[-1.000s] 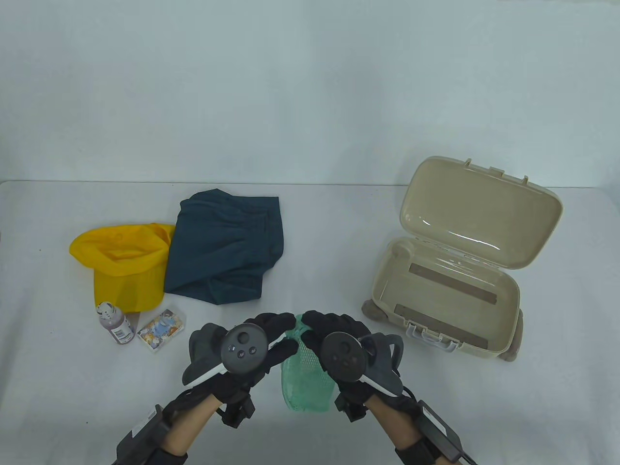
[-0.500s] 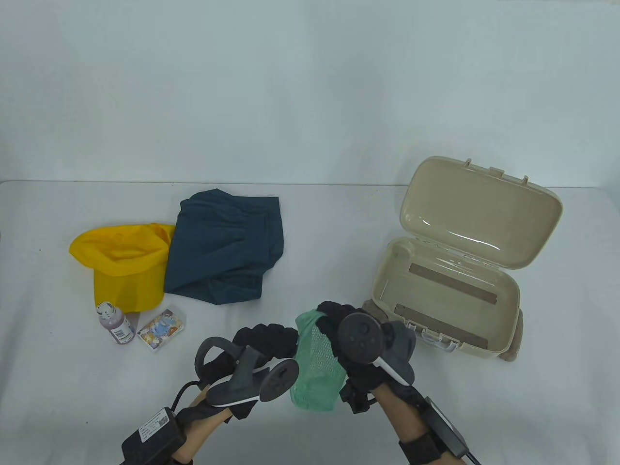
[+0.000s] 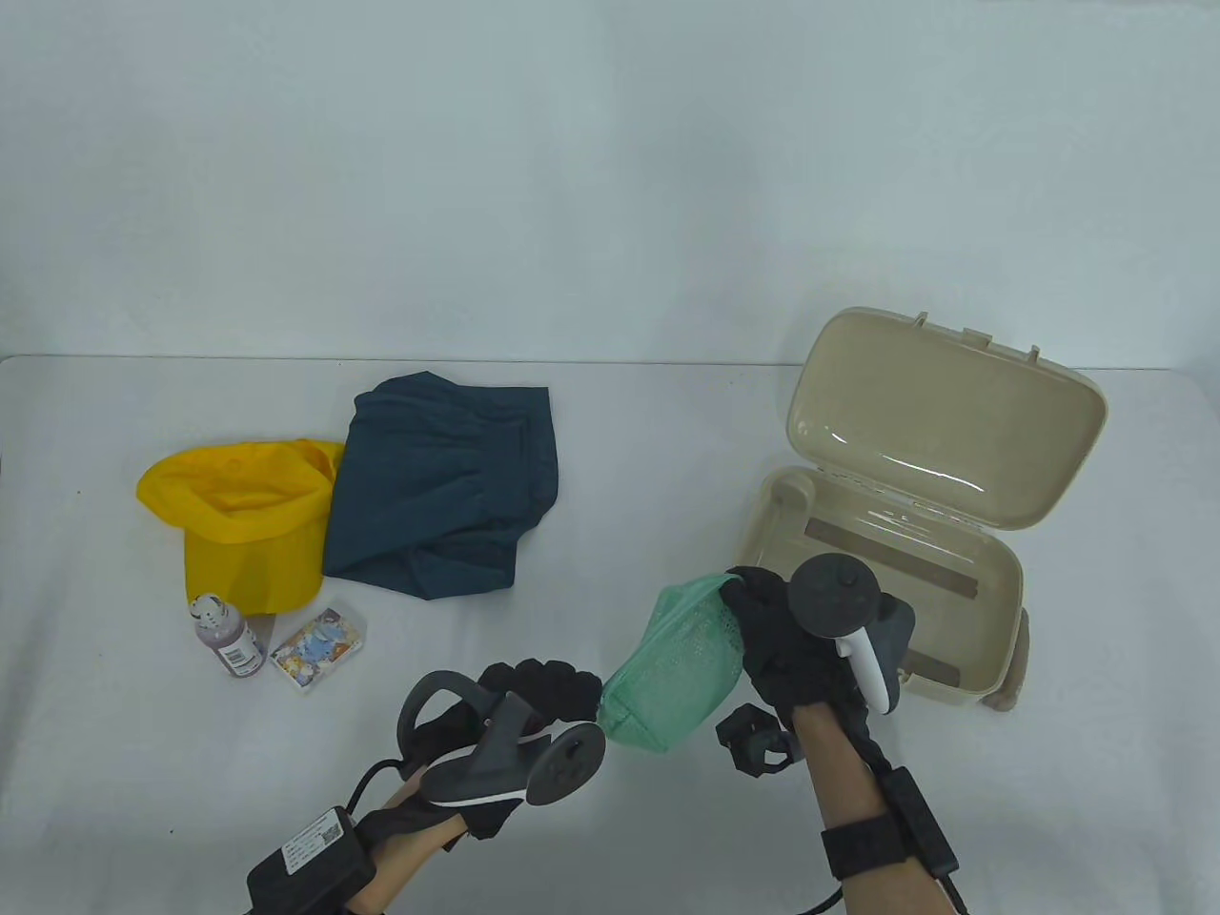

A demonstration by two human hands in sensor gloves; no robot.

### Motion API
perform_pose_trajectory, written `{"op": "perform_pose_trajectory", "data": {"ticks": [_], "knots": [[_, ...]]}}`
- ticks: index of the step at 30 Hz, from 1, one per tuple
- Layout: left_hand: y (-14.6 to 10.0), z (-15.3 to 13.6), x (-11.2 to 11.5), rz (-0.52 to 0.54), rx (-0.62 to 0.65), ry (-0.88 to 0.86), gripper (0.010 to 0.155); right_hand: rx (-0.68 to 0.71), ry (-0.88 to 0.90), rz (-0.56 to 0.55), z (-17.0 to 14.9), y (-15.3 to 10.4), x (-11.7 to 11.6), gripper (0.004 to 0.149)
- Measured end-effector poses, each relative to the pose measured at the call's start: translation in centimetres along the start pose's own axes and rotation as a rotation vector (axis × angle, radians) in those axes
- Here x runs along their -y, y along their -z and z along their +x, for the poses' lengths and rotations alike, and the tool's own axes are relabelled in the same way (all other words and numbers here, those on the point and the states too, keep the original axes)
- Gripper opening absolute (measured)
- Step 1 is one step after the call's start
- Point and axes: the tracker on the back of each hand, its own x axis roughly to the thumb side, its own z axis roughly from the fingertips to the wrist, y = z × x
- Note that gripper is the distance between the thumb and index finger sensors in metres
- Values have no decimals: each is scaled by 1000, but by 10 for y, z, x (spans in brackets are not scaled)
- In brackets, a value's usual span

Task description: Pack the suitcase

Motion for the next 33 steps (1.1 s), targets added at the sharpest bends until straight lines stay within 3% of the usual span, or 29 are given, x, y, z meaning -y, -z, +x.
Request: {"op": "perform_pose_trajectory", "data": {"ticks": [3,11,17,23,29,33], "knots": [[-1,-4,2,-16,-7,-33,45,48,20,10,3,-3,1,46],[-5,-41,0,46,-149,-404,64,326,-97,30,35,-24,-8,46],[0,-47,8,-48,-162,-543,71,444,-180,26,56,-42,-23,46],[9,-41,22,-154,-139,-643,69,507,-129,101,65,-52,-33,46],[12,-40,30,-151,-149,-741,49,511,-144,115,68,-55,-40,47],[13,-50,33,-147,-212,-806,47,527,-202,39,71,-63,-36,71]]}}
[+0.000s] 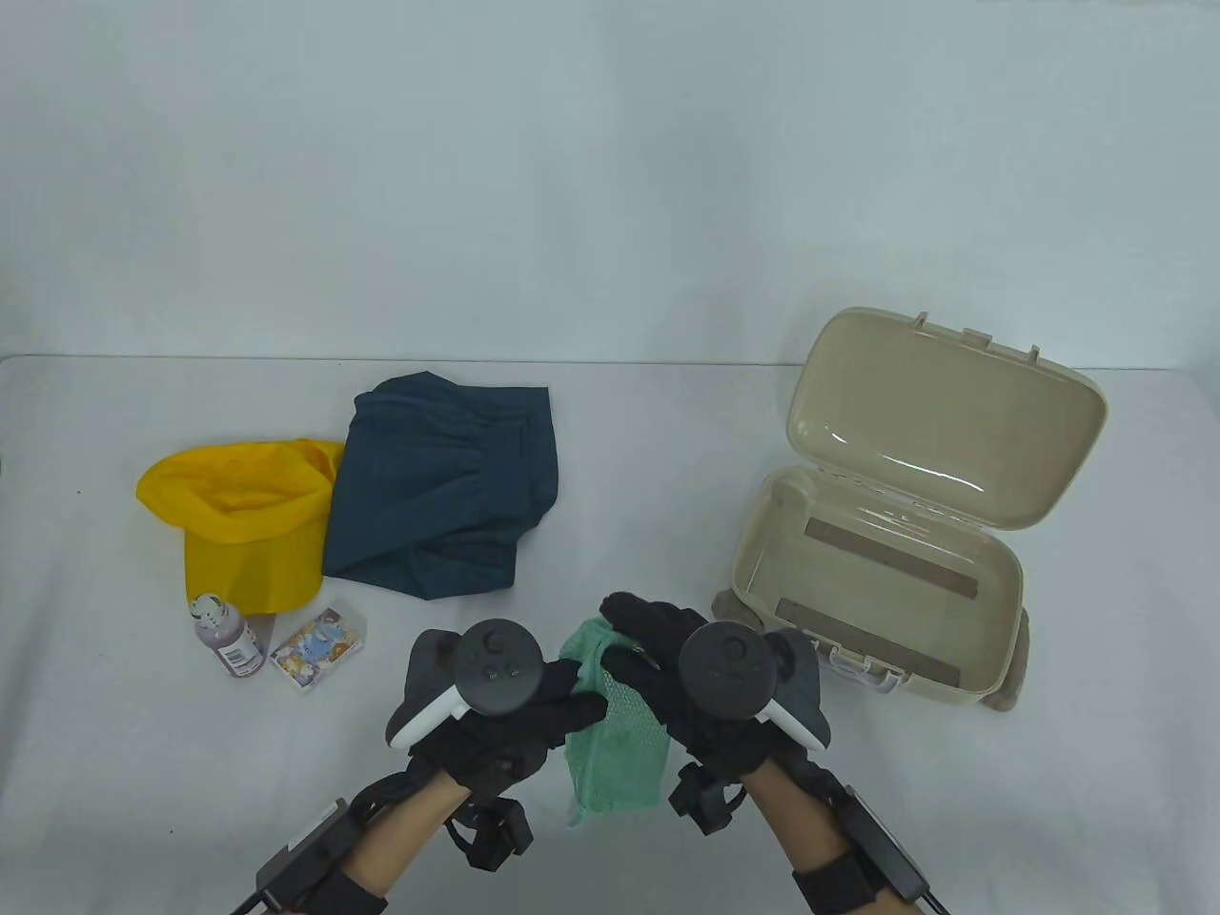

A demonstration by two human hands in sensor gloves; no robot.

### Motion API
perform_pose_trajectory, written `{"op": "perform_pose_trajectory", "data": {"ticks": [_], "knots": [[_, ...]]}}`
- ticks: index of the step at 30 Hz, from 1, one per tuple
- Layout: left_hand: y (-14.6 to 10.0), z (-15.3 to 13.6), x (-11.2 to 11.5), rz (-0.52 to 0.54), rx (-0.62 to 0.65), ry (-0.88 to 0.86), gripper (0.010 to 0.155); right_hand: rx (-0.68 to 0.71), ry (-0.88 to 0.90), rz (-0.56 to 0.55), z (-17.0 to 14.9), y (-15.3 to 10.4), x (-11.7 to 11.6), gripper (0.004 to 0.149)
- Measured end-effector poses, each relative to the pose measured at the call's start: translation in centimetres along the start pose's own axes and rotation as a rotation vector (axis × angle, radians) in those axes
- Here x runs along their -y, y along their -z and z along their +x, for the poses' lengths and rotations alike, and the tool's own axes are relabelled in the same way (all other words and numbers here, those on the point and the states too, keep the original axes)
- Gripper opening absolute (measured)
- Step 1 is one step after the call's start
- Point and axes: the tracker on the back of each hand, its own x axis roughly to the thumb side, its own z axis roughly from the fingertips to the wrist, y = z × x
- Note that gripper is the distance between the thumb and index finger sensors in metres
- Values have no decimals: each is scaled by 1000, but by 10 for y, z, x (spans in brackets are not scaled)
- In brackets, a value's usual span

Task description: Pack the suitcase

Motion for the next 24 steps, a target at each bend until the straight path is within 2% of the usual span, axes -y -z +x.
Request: {"op": "perform_pose_trajectory", "data": {"ticks": [3,5,7,9,12,14,20,24], "knots": [[2,-11,-7,27,-61,-62,46,7,-143,-151,12,-9,6,69],[3,-18,-11,49,-97,-90,46,25,-179,-168,19,-11,5,62],[2,-24,-13,58,-126,-135,46,26,-161,-78,23,-10,-4,58],[2,-27,-14,51,-132,-187,46,2,-169,38,24,-8,-15,68],[3,-28,-11,-17,-77,-310,46,-9,-166,122,20,-3,-30,76],[6,-29,-5,-99,-30,-434,47,-15,-63,205,18,-2,-39,74],[9,-35,-4,-157,-20,-425,45,-42,7,225,17,0,-42,61],[10,-36,-1,-173,-43,-426,45,-69,-31,165,16,0,-38,47]]}}
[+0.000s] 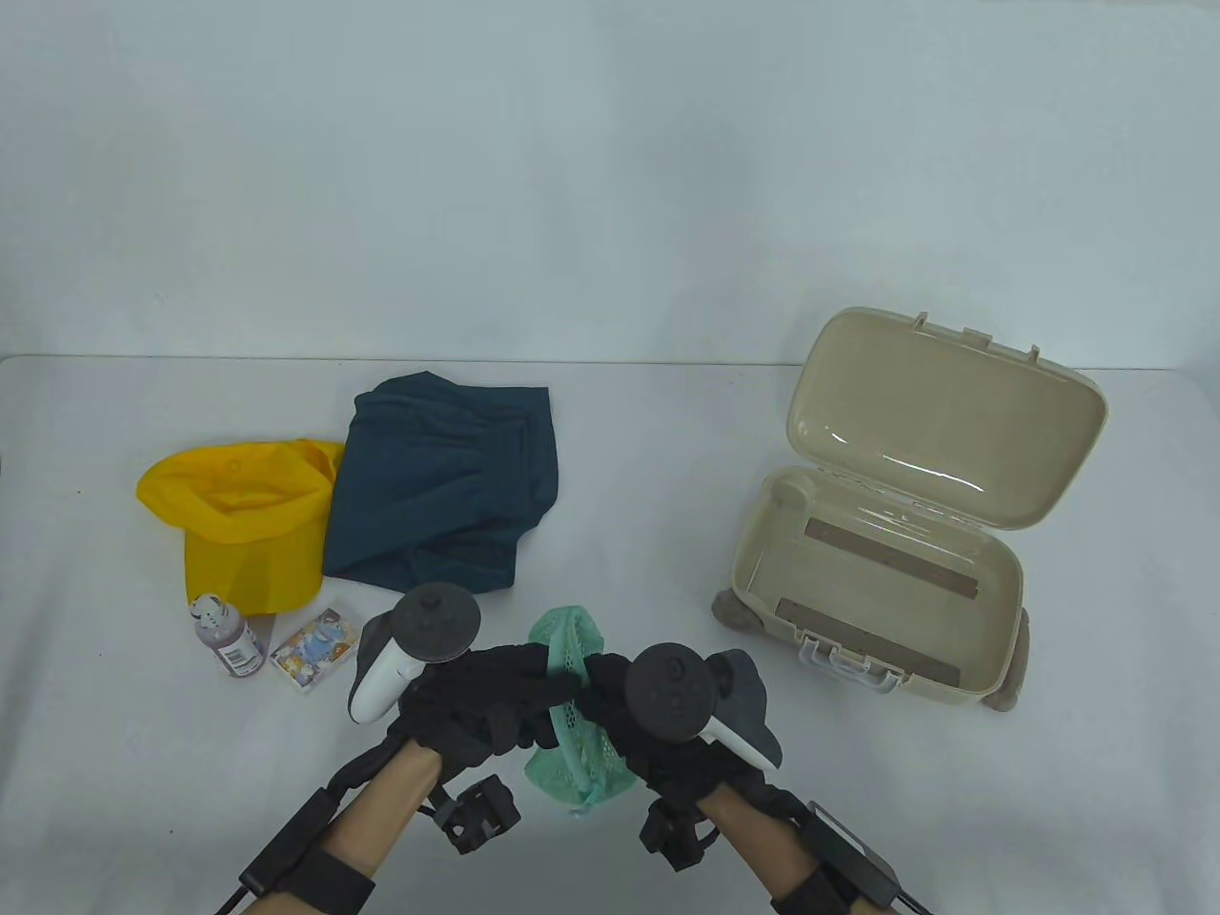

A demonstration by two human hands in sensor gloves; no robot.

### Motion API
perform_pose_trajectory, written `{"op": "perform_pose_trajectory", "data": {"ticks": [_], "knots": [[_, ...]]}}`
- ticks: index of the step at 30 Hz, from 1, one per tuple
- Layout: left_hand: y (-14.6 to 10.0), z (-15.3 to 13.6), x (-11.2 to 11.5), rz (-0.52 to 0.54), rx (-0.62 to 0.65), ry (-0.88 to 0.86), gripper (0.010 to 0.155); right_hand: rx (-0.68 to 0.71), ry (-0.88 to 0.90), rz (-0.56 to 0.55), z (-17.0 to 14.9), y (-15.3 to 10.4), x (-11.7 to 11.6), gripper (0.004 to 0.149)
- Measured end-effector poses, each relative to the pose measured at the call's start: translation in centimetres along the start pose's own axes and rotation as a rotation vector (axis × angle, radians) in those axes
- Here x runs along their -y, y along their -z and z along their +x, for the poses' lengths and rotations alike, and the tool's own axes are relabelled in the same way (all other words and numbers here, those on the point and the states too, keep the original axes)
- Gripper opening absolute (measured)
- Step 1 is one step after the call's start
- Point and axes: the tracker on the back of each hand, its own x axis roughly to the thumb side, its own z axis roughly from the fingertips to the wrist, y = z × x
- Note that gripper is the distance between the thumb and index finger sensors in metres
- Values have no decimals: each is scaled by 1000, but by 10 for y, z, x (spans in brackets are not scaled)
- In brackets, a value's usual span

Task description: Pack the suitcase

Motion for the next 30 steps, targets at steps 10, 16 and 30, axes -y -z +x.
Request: {"op": "perform_pose_trajectory", "data": {"ticks": [10,16,30], "knots": [[-4,2,-11,47,-49,146,43,-99,39,-29,-18,3,12,44],[-6,-3,-26,85,-119,268,43,-181,-25,-51,-40,8,19,43],[-3,-9,-32,37,-231,549,43,-205,-320,97,-41,19,8,42]]}}
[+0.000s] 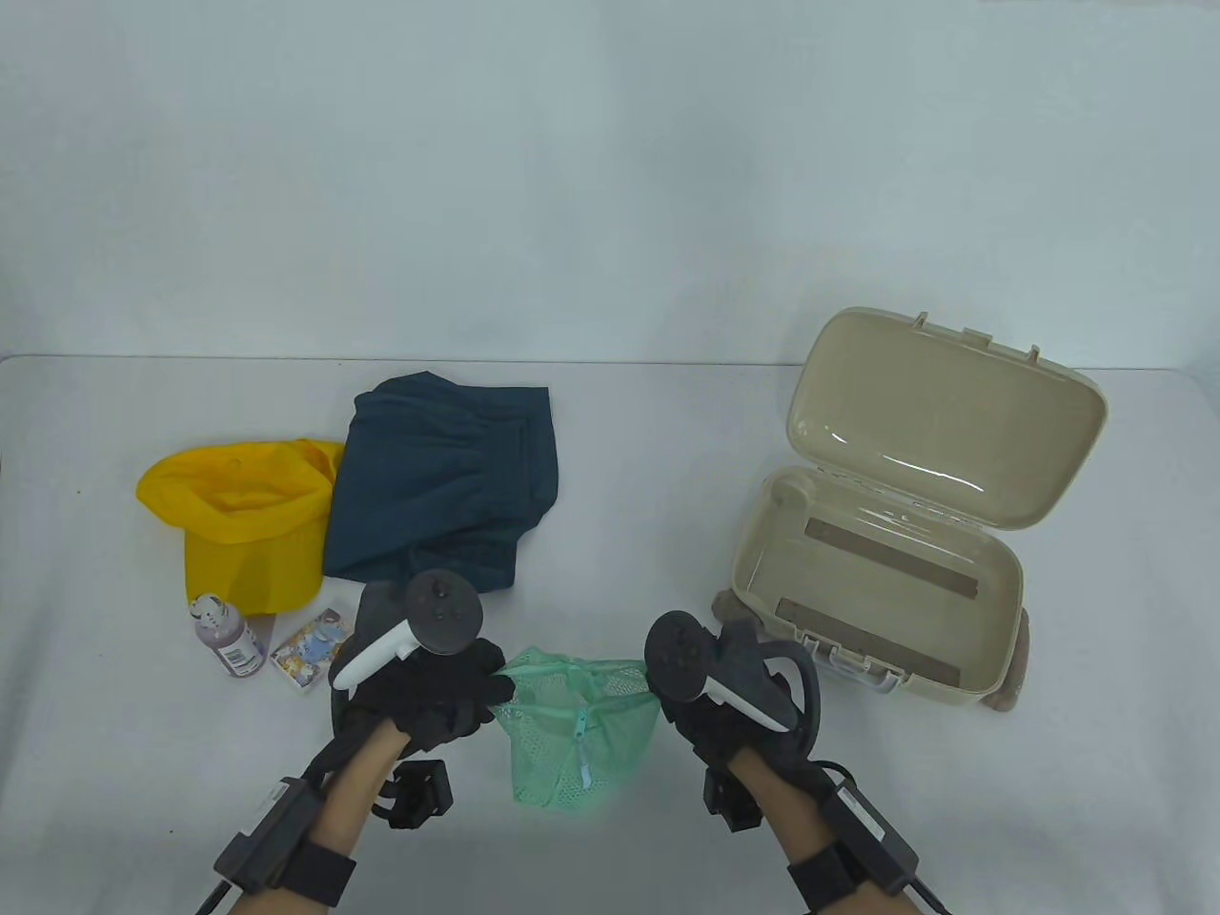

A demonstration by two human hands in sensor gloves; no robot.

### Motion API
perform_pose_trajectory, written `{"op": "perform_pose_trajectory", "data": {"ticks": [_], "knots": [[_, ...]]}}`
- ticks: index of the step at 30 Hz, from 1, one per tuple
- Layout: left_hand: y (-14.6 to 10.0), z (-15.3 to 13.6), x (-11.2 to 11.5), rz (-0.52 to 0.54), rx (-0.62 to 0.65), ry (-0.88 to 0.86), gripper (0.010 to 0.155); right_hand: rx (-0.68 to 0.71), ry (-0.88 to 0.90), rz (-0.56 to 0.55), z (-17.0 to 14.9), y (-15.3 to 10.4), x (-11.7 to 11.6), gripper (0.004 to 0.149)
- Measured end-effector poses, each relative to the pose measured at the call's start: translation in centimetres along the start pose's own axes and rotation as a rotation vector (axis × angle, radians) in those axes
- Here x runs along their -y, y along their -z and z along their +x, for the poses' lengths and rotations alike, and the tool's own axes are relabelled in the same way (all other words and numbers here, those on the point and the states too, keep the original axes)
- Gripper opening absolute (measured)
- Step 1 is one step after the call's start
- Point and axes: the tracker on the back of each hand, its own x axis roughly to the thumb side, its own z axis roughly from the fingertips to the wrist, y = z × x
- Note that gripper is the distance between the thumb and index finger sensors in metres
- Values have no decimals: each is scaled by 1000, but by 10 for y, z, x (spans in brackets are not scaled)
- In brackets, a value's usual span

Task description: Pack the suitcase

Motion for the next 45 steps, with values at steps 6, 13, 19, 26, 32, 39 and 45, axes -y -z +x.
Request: {"op": "perform_pose_trajectory", "data": {"ticks": [6,13,19,26,32,39,45], "knots": [[-2,8,-4,36,25,-54,44,49,354,103,-6,-1,3,43],[-16,17,-19,96,76,-119,62,109,509,110,-2,-9,7,44],[-50,6,-66,301,13,-46,72,105,477,83,3,-11,6,44],[-98,-41,-120,621,-324,246,73,88,471,70,2,-11,7,44],[-100,-102,-120,570,-589,366,75,85,464,71,2,-11,7,44],[-79,-153,-91,443,-733,353,76,82,461,77,2,-12,6,44],[-70,-172,-76,411,-715,277,70,77,455,89,1,-10,4,44]]}}
